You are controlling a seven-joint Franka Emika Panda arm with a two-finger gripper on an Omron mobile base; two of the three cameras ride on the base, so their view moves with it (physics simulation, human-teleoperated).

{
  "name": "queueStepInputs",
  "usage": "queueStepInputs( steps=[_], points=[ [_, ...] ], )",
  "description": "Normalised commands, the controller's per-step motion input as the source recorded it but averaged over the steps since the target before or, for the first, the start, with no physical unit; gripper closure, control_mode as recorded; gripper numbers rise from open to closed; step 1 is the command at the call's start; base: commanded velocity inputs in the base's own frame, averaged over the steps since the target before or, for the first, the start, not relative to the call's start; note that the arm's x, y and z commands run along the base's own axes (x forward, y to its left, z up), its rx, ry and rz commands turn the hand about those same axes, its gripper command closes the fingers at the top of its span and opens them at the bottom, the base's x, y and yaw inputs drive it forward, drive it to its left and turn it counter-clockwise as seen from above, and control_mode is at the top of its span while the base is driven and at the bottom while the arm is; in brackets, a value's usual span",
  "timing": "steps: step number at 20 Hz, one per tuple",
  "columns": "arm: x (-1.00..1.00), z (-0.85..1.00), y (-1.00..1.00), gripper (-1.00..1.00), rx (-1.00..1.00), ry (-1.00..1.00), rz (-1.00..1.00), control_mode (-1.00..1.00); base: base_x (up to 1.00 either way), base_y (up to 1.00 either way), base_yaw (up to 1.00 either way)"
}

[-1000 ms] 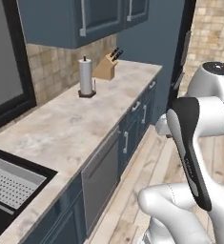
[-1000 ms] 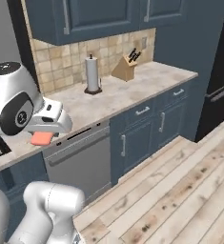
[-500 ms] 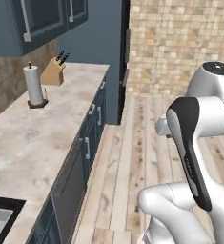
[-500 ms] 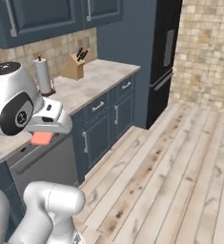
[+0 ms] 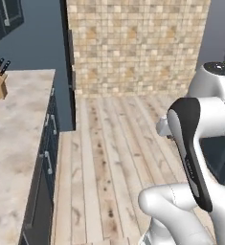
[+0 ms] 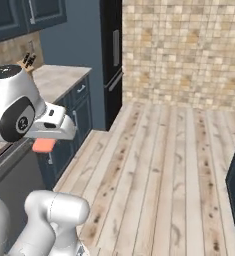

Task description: Pick up the bar soap and bar soap from the sink, and place them back in the cabinet, and close the cabinet door.

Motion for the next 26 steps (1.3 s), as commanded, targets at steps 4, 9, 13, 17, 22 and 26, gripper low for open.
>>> queueStepInputs(
  steps=[4, 9, 13, 17, 22, 26],
  points=[
    [0.0, 0.0, 0.0, 1.0, 0.0, 0.0, 0.0, 1.0, -0.05, -0.21, -0.5],
    [0.0, 0.0, 0.0, 1.0, 0.0, 0.0, 0.0, 1.0, -0.1, -0.21, -0.5],
    [0.0, 0.0, 0.0, 1.0, 0.0, 0.0, 0.0, 1.0, -0.06, -0.2, -0.5],
    [0.0, 0.0, 0.0, 1.0, 0.0, 0.0, 0.0, 1.0, -0.03, -0.17, -0.51],
    [0.0, 0.0, 0.0, 1.0, 0.0, 0.0, 0.0, 1.0, -0.02, -0.19, -0.51],
    [0.0, 0.0, 0.0, 1.0, 0.0, 0.0, 0.0, 1.0, 0.0, -0.16, -0.52]
  ],
)
